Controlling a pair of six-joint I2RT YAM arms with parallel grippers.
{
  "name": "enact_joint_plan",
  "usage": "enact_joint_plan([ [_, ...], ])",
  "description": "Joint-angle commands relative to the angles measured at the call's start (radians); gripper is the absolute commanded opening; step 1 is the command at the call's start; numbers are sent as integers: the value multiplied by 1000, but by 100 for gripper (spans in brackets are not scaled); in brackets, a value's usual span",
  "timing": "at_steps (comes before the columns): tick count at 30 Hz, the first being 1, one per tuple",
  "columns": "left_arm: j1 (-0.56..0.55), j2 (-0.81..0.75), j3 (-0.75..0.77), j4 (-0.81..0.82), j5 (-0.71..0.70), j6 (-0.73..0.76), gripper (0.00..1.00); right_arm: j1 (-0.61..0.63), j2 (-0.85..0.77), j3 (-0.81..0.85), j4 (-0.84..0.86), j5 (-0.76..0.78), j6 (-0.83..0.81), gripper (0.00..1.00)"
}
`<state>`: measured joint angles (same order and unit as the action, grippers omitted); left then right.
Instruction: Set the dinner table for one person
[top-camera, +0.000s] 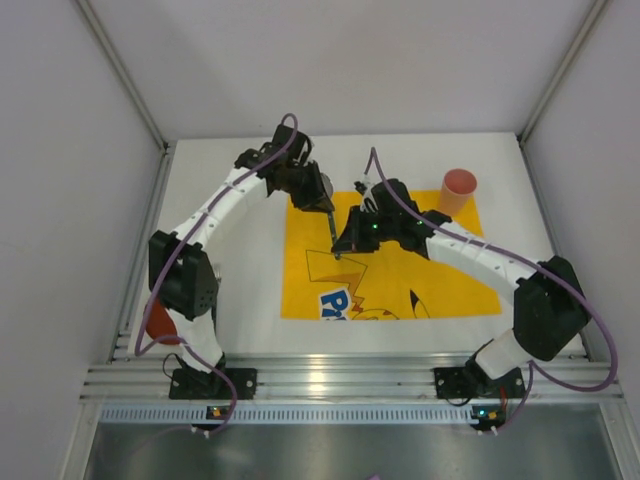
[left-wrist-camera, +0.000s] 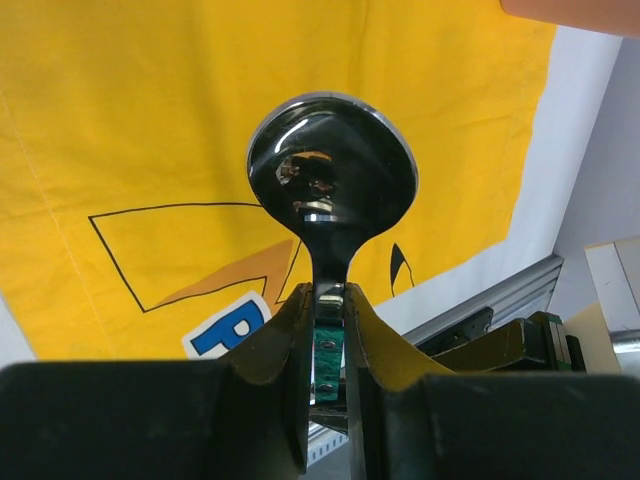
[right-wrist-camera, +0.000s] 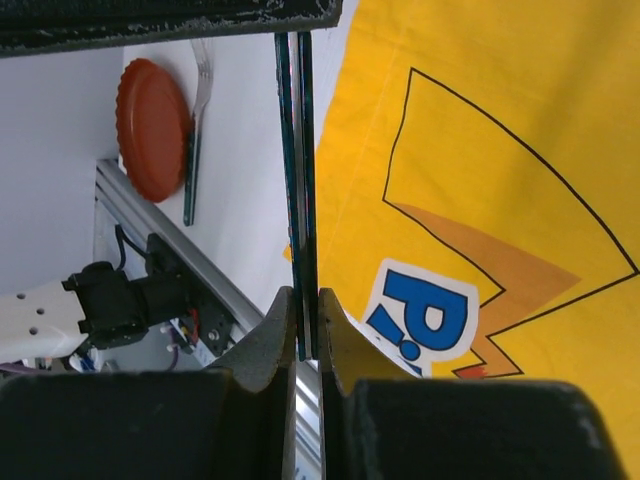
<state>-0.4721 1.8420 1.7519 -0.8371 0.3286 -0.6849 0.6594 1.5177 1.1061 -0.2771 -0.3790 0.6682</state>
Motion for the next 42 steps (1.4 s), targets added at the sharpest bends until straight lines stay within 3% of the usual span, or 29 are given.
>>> enact_joint_plan([
  [1,0,-86,-35,55,50,-38,0,-3,-39,-9,-5,78,-1,0],
  [2,0,-86,-43,56,49,-33,0,-3,-50,-12,-16,86,-2,0],
  [5,0,-93,-74,47,37,-2,26,-12,-112,-41,-68,141,-7,0],
  [6,0,-104,-95,37,12,5,40,-21,-132,-67,-85,150,-9,0],
  [9,1,-142,-159,32,-23,31,55,-69,-218,-145,-143,176,-15,0],
  [10,1,-150,-178,29,-45,38,68,-84,-265,-167,-169,183,-19,0],
  [13,7,-182,-239,18,-86,56,78,-164,-367,-255,-229,196,-42,0],
  [16,24,-210,-287,-3,-127,77,80,-285,-444,-316,-310,203,-97,0],
  [22,116,-257,-402,-19,-140,123,79,-388,-435,-330,-475,276,-206,0],
  [30,257,-316,-489,-22,-109,174,77,-409,-222,-252,-534,322,-239,0],
  [36,296,-331,-509,-26,-122,186,77,-425,-70,-94,-666,481,-369,0],
  [41,338,-343,-543,-36,-134,208,77,-432,-22,-51,-701,546,-374,0],
  [42,345,-343,-546,-37,-138,212,77,-432,-7,-49,-718,566,-358,4],
])
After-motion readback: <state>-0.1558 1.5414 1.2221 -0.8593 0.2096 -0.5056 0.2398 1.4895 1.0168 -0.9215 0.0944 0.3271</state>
